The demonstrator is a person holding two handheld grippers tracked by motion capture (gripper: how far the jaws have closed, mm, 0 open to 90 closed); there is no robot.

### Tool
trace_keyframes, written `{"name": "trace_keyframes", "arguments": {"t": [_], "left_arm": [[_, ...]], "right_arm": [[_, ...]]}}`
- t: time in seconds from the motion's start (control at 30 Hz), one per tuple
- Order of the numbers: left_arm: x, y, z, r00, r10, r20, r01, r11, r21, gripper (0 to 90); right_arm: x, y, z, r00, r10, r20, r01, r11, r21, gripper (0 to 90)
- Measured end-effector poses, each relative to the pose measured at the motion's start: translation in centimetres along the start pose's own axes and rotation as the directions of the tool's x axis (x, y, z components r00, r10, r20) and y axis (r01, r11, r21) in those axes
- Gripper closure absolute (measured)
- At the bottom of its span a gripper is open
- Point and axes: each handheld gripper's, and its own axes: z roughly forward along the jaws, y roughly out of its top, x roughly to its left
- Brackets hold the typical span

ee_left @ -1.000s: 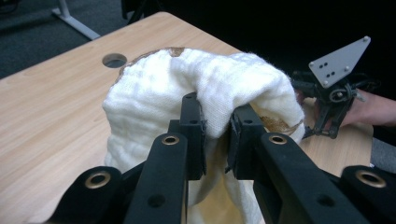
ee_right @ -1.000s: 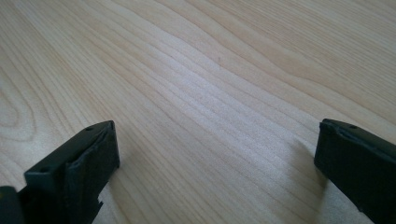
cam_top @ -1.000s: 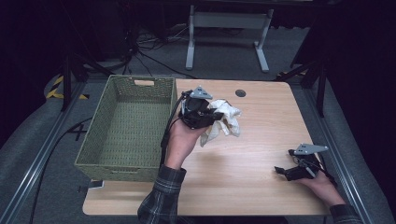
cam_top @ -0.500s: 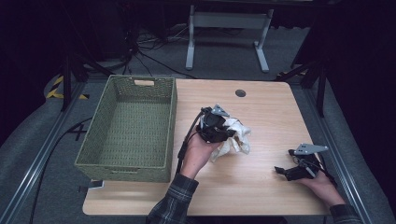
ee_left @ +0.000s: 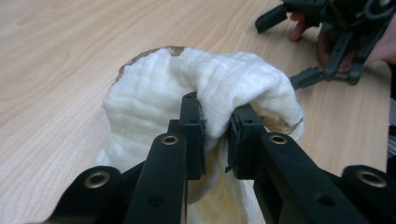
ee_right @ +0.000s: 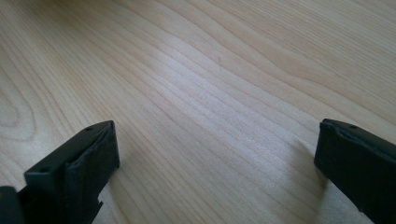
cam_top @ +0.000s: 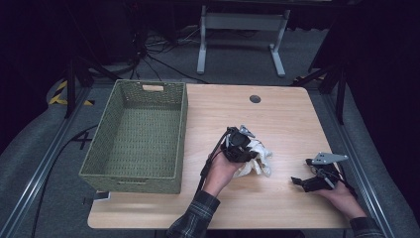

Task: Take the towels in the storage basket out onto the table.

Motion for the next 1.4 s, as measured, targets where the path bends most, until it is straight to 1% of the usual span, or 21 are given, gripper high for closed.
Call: {"name": "trace_keyframes", "arguments": {"t": [0.13, 0.27, 0.33, 0.37, 0.4, 0.47, 0.5, 0.6, 0.63, 0.67, 0.77, 0.87, 1.03, 1.07, 1.13, 1.17, 1.2, 1.27, 1.3, 1.33, 1.4], "left_arm": [[0.3, -0.8, 1.7, 0.9999, -0.002, 0.017, 0.002, 0.9998, 0.02, 78.1], [0.5, -1.1, 2.3, 0.9996, -0.002, 0.028, 0.001, 0.9991, 0.043, 74.6], [0.5, -1.2, 2.4, 0.9995, 0.004, 0.032, -0.005, 0.9991, 0.042, 66.9], [0.5, -1.2, 2.4, 0.9995, 0.013, 0.028, -0.014, 0.999, 0.042, 59.2], [0.5, -1.2, 2.4, 0.9995, 0.013, 0.028, -0.014, 0.999, 0.042, 55.4], [0.5, -1.1, 1.6, 0.9994, 0.025, 0.025, -0.026, 0.9992, 0.029, 47.9], [0.5, -1.1, 1.6, 0.9994, 0.025, 0.025, -0.026, 0.9992, 0.029, 44.6], [0.6, -1.2, 0.6, 0.9993, 0.018, 0.034, -0.019, 0.9998, 0.008, 41.6], [0.6, -1.3, 0.2, 0.9995, 0.01, 0.031, -0.01, 0.9999, 0.005, 41.3], [0.7, -1.5, -0.1, 0.9995, 0.024, 0.019, -0.024, 0.9997, 0.005, 40.9], [0.7, -2.1, -1.4, 0.9997, 0.022, -0.013, -0.022, 0.9998, -0.005, 40.6], [0.9, -3.5, -3.0, 0.9993, 0.005, -0.038, -0.006, 0.9992, -0.04, 42.6], [0.9, -4.8, -3.8, 0.9983, 0.008, -0.058, -0.01, 0.9994, -0.034, 45.0], [0.9, -5.3, -3.9, 0.9979, -0.005, -0.065, 0.002, 0.9989, -0.047, 45.0], [0.9, -5.9, -3.9, 0.9978, 0.004, -0.067, -0.006, 0.9996, -0.028, 46.9], [0.7, -6.5, -3.9, 0.9971, 0.003, -0.076, -0.005, 0.9999, -0.016, 47.1], [0.6, -6.8, -3.9, 0.9972, -0.01, -0.075, 0.008, 0.9998, -0.018, 47.2], [0.4, -7.1, -3.8, 0.9973, -0.011, -0.073, 0.01, 0.9999, -0.013, 47.5], [0.1, -7.3, -3.7, 0.9974, -0.007, -0.071, 0.007, 0.9999, -0.009, 48.0], [-0.1, -7.6, -3.5, 0.9972, 0.011, -0.074, -0.01, 0.9999, 0.006, 48.3], [-0.6, -8.0, -3.2, 0.9969, 0.028, -0.074, -0.027, 0.9995, 0.015, 49.9]], "right_arm": [[0.0, 0.0, 0.0, 1.0, 0.0, 0.0, 0.0, 1.0, 0.0, 0.2], [0.0, 0.0, 0.0, 1.0, 0.0, 0.0, 0.0, 1.0, 0.0, 0.2], [0.0, 0.0, 0.0, 1.0, 0.0, 0.001, 0.0, 1.0, 0.0, 0.2], [0.0, 0.0, 0.0, 1.0, 0.0, 0.001, 0.0, 1.0, 0.0, 0.1], [0.0, 0.0, 0.0, 1.0, 0.0, 0.001, 0.0, 1.0, 0.0, 0.1], [0.0, 0.0, 0.0, 1.0, 0.0, 0.001, 0.0, 1.0, 0.0, 0.1], [0.0, 0.0, 0.0, 1.0, 0.0, 0.001, 0.0, 1.0, 0.0, 0.1], [0.0, 0.0, 0.0, 1.0, 0.0, 0.001, 0.0, 1.0, 0.0, 0.1], [0.0, 0.0, 0.0, 1.0, -0.001, 0.001, 0.001, 1.0, 0.0, 0.1], [0.0, 0.0, 0.0, 1.0, 0.0, 0.001, 0.0, 1.0, 0.0, 0.1], [0.0, 0.0, 0.0, 1.0, 0.0, 0.001, 0.0, 1.0, 0.0, 0.1], [0.0, 0.2, -0.1, 1.0, 0.004, -0.003, -0.004, 1.0, 0.007, 4.2], [0.1, 0.7, -0.4, 0.9985, 0.024, -0.05, -0.024, 1.0, 0.001, 15.7], [0.1, 0.7, -0.4, 0.9985, 0.024, -0.05, -0.024, 1.0, 0.001, 15.7], [0.3, 1.2, -0.7, 0.9984, 0.023, -0.051, -0.024, 1.0, -0.017, 19.2], [0.6, 1.8, -0.9, 0.9968, 0.025, -0.076, -0.028, 0.999, -0.035, 22.8], [0.8, 2.0, -0.9, 0.996, 0.022, -0.086, -0.026, 0.999, -0.046, 24.3], [1.0, 2.3, -0.9, 0.995, 0.019, -0.098, -0.024, 0.999, -0.048, 26.9], [1.3, 2.6, -0.8, 0.9941, 0.009, -0.108, -0.015, 0.998, -0.054, 30.2], [1.5, 2.9, -0.8, 0.9922, 0.003, -0.124, -0.011, 0.998, -0.062, 32.3], [2.5, 3.7, -0.5, 0.9847, -0.011, -0.174, -0.002, 0.997, -0.076, 39.9]]}}
